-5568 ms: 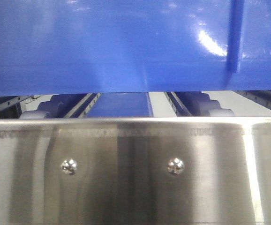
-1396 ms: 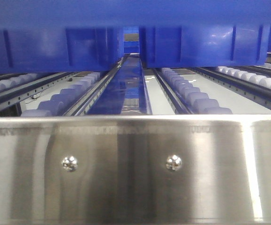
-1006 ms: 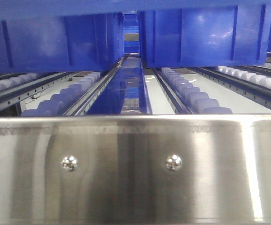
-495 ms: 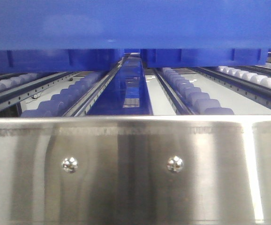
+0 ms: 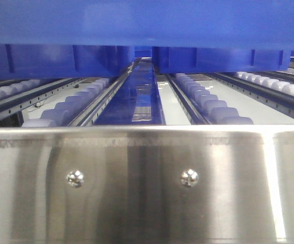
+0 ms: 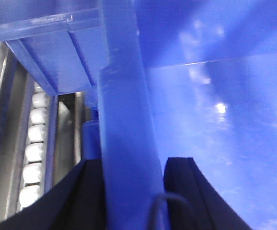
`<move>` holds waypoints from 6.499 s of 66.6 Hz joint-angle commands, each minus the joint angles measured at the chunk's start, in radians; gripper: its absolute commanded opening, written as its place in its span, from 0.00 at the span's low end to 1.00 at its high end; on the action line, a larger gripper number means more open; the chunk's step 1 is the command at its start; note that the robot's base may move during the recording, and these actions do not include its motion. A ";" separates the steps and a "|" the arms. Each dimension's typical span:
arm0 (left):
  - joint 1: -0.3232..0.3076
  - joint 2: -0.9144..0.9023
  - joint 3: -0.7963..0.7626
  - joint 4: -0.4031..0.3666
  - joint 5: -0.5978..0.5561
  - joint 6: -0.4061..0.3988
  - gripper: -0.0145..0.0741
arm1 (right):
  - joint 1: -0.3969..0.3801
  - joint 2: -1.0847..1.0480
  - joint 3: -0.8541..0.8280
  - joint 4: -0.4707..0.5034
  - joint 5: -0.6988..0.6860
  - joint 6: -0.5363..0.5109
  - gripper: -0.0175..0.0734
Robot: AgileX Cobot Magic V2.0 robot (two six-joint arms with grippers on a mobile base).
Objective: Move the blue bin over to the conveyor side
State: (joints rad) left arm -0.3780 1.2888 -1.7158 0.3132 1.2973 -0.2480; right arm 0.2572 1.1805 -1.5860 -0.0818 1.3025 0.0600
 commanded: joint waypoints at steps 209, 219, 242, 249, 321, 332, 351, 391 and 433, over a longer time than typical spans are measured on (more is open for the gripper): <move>-0.029 -0.010 0.037 0.012 -0.076 -0.021 0.15 | -0.003 -0.051 -0.016 -0.032 -0.188 -0.024 0.11; -0.029 -0.010 0.037 0.012 -0.076 -0.021 0.15 | -0.003 -0.051 -0.016 -0.032 -0.188 -0.024 0.11; -0.029 -0.010 0.037 0.012 -0.076 -0.021 0.15 | -0.003 -0.051 -0.016 -0.032 -0.188 -0.024 0.11; -0.029 -0.010 0.037 0.014 -0.076 -0.021 0.15 | -0.003 -0.051 -0.016 -0.032 -0.188 -0.024 0.11; -0.029 -0.010 0.037 0.014 -0.076 -0.021 0.15 | -0.003 -0.051 -0.016 -0.032 -0.188 -0.024 0.11; -0.029 -0.010 0.037 0.014 -0.076 -0.021 0.15 | -0.003 -0.051 -0.016 -0.032 -0.188 -0.024 0.11; -0.029 -0.010 0.037 0.014 -0.076 -0.021 0.15 | -0.003 -0.051 -0.016 -0.032 -0.188 -0.024 0.11; -0.029 -0.010 0.037 0.014 -0.076 -0.021 0.15 | -0.003 -0.051 -0.016 -0.032 -0.188 -0.024 0.11; -0.029 -0.010 0.037 0.014 -0.076 -0.021 0.15 | -0.003 -0.051 -0.016 -0.032 -0.188 -0.024 0.11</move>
State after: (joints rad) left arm -0.3987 1.2952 -1.6678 0.3163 1.2956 -0.2875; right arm 0.2553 1.1510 -1.5860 -0.1102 1.2249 0.0514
